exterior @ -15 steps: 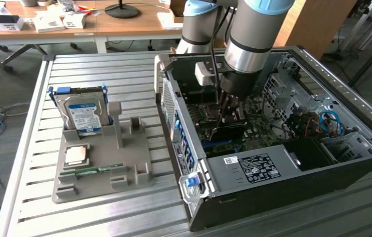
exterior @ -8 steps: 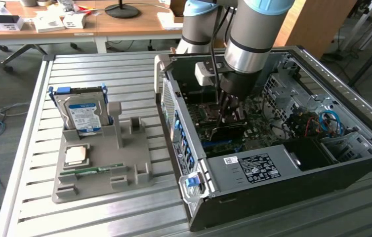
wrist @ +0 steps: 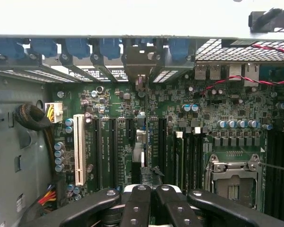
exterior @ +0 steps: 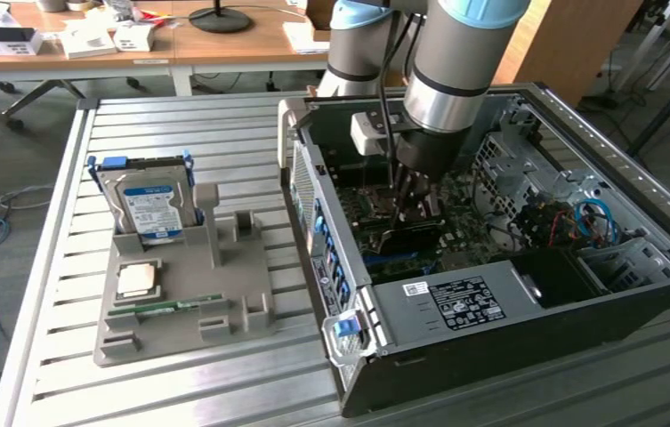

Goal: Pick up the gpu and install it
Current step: 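Press down on the gpu until it lock into place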

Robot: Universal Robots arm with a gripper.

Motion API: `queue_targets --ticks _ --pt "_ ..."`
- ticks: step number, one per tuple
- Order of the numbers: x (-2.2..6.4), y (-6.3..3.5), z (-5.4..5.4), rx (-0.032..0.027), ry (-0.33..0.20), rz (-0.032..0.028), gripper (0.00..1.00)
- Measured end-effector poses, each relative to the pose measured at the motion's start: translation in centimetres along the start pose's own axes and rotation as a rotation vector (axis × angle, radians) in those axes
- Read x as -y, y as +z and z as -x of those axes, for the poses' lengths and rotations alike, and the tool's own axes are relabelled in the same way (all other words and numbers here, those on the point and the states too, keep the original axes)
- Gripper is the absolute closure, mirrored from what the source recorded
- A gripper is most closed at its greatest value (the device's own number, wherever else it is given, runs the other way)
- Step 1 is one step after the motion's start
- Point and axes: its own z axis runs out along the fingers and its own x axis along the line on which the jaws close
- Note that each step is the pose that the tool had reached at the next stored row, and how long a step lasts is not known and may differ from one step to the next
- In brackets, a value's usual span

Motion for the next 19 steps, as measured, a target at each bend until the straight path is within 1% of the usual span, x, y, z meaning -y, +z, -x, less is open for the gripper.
queue_targets --ticks 3,10,19 --pt "0.0 0.01 0.0 0.0003 0.0 0.0 0.89" --pt "0.0 0.1 0.04 0.0037 0.0 -0.0001 0.89" --pt "-0.01 0.11 0.17 0.0036 0.0 0.0001 0.89"
